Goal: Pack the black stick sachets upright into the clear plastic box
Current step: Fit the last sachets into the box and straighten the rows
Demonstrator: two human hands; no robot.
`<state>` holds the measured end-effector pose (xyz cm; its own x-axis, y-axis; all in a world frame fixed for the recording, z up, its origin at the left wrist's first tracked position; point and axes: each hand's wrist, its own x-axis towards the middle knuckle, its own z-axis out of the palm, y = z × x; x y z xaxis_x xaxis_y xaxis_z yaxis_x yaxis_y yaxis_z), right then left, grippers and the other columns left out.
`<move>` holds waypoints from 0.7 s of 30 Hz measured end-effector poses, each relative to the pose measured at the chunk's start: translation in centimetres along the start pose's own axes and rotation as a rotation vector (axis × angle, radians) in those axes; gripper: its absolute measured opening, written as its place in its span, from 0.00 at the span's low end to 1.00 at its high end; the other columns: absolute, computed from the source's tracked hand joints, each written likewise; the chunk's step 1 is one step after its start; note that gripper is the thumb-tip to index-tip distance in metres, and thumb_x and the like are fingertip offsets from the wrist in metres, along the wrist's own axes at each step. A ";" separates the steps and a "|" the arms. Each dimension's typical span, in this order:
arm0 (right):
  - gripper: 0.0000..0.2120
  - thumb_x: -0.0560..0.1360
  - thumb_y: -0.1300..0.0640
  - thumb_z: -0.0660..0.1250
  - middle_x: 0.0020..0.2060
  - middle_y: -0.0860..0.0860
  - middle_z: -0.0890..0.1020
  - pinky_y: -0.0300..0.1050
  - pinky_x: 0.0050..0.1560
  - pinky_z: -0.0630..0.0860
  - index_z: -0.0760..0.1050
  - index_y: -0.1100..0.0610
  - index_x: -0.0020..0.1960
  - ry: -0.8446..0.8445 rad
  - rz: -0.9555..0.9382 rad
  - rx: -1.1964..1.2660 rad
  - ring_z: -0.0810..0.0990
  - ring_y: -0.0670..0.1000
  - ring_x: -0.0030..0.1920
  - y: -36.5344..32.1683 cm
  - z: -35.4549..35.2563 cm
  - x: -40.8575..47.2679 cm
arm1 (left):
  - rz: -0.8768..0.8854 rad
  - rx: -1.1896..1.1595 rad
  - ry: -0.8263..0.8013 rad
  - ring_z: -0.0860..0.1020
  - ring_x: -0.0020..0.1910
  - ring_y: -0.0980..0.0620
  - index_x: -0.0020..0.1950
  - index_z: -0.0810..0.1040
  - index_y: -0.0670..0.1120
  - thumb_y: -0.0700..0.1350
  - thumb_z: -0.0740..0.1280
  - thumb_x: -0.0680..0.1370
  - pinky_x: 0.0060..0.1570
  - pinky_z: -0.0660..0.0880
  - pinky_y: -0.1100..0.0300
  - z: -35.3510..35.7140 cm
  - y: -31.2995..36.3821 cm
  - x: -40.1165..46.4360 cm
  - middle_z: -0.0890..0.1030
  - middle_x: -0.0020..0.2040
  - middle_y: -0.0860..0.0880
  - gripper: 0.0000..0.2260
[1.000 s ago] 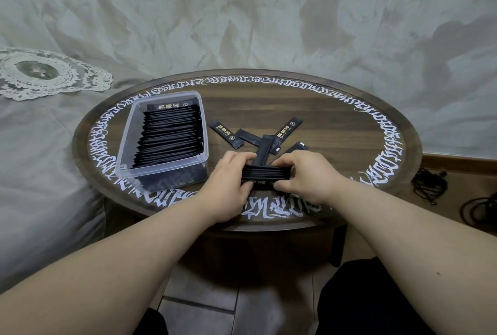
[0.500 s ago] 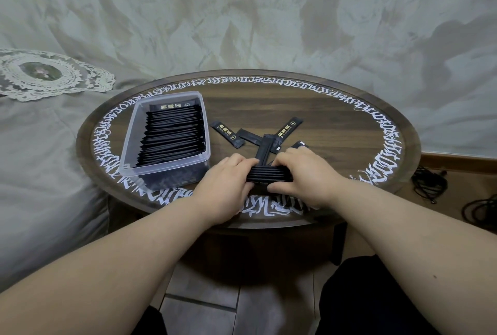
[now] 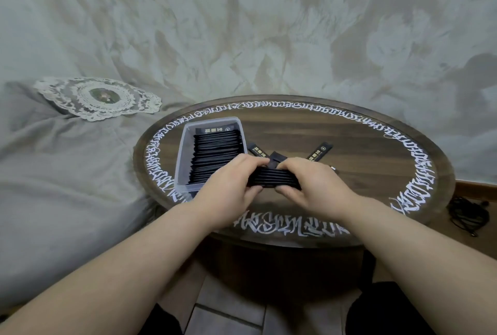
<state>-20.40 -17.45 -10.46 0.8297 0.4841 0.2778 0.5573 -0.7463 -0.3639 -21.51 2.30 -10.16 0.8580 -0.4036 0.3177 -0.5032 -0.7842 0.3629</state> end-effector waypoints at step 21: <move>0.11 0.75 0.51 0.68 0.46 0.47 0.81 0.43 0.45 0.68 0.74 0.51 0.56 0.099 0.274 0.095 0.77 0.51 0.50 1.4 1.4 10.0 | -0.658 0.004 0.173 0.73 0.64 0.44 0.70 0.72 0.44 0.43 0.59 0.81 0.62 0.67 0.56 -4.2 -15.6 5.1 0.75 0.65 0.42 0.17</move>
<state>-11.22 -13.02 -9.45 0.9452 0.2200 0.2411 0.3170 -0.7950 -0.5172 -9.68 14.46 -10.52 0.9564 0.2395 0.1671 0.1190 -0.8422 0.5259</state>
